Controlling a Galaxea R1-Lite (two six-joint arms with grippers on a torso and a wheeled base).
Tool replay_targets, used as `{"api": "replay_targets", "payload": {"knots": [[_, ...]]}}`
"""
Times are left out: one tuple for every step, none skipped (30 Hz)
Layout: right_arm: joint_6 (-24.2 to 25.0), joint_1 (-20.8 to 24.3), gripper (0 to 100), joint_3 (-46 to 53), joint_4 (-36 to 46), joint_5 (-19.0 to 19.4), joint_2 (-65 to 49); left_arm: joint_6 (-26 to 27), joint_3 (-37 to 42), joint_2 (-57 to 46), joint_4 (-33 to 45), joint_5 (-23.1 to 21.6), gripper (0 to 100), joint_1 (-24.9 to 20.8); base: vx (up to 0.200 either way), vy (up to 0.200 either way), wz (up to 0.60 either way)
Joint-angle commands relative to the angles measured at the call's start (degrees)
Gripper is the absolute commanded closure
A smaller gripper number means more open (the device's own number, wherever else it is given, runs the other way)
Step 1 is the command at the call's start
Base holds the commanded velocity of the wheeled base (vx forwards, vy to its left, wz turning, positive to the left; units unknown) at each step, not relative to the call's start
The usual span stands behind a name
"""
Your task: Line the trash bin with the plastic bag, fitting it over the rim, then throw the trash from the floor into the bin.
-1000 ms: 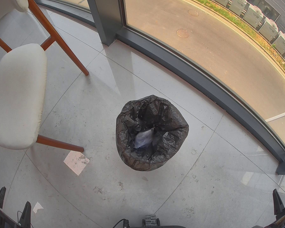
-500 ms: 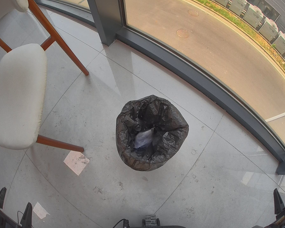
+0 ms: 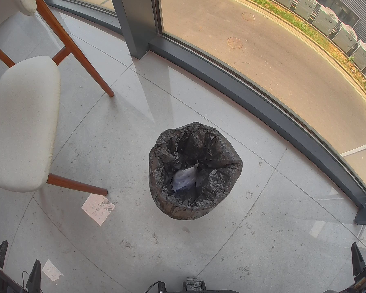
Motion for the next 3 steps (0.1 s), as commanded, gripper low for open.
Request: {"api": "replay_targets", "payload": {"knots": [[0.03,-0.01,0,1.01,-0.01,-0.01,-0.82,-0.07,1.01,-0.66,0.05,0.05,0,0.00,0.000,0.000,0.00],[0.03,-0.01,0,1.01,-0.01,-0.01,-0.82,-0.16,1.01,-0.66,-0.04,0.05,0,0.00,0.000,0.000,0.00],[0.03,-0.01,0,1.01,-0.01,-0.01,-0.82,-0.16,1.01,-0.66,0.05,0.05,0,0.00,0.000,0.000,0.00]]}}
